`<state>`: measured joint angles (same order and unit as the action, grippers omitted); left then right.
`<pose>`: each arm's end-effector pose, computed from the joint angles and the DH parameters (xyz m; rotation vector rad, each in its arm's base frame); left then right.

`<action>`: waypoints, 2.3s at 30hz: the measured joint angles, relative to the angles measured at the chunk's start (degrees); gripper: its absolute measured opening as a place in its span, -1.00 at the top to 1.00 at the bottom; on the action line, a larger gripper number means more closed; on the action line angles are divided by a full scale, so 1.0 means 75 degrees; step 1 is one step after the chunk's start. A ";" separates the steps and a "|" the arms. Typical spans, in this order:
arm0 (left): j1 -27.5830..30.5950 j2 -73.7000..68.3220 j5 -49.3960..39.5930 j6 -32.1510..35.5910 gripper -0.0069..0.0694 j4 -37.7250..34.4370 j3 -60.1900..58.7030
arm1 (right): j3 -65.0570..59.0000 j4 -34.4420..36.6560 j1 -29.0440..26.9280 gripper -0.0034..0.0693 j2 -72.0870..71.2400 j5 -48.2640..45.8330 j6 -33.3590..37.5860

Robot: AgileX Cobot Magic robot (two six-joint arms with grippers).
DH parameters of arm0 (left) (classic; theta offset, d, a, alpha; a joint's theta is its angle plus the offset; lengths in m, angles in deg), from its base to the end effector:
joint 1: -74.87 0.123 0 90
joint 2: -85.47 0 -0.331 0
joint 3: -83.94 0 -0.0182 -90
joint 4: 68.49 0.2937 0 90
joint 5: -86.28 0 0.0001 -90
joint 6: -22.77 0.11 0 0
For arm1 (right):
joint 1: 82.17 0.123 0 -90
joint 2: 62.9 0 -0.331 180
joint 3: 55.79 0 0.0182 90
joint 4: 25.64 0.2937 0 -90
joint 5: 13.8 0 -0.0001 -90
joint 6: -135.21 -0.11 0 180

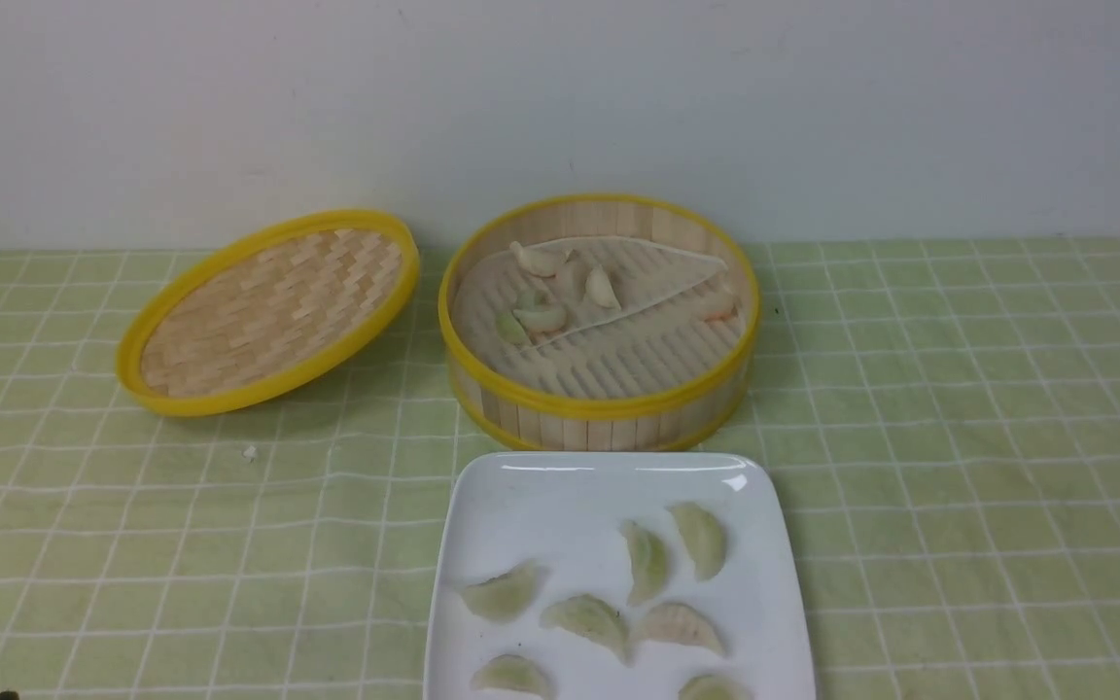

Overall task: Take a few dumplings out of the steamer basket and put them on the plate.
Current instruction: Use the right arm to put the dumpling into the plate

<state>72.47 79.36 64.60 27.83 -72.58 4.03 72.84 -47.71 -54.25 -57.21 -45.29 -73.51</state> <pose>0.0672 -0.0057 0.1633 0.0781 1.8773 -0.0384 0.0233 -0.0121 0.3370 -0.0835 1.5227 0.3756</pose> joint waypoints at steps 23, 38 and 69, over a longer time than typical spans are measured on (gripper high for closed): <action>-0.0393 0.0000 0.0000 -0.0129 0.83 0.0055 0.0000 | 0.0000 0.0000 0.0000 0.95 0.0000 0.0000 0.0000; -0.0393 0.0000 -0.0006 -0.0129 0.83 0.0062 0.0000 | -0.0229 0.1657 0.0000 0.95 0.0000 0.0087 0.1359; -0.0393 0.0000 -0.0008 -0.0129 0.83 0.0076 0.0000 | -0.3725 0.2718 -0.3702 0.95 0.0009 0.1061 0.2779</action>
<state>69.52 79.36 64.54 26.86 -72.01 4.03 44.91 -27.33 -82.01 -57.14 -37.34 -52.67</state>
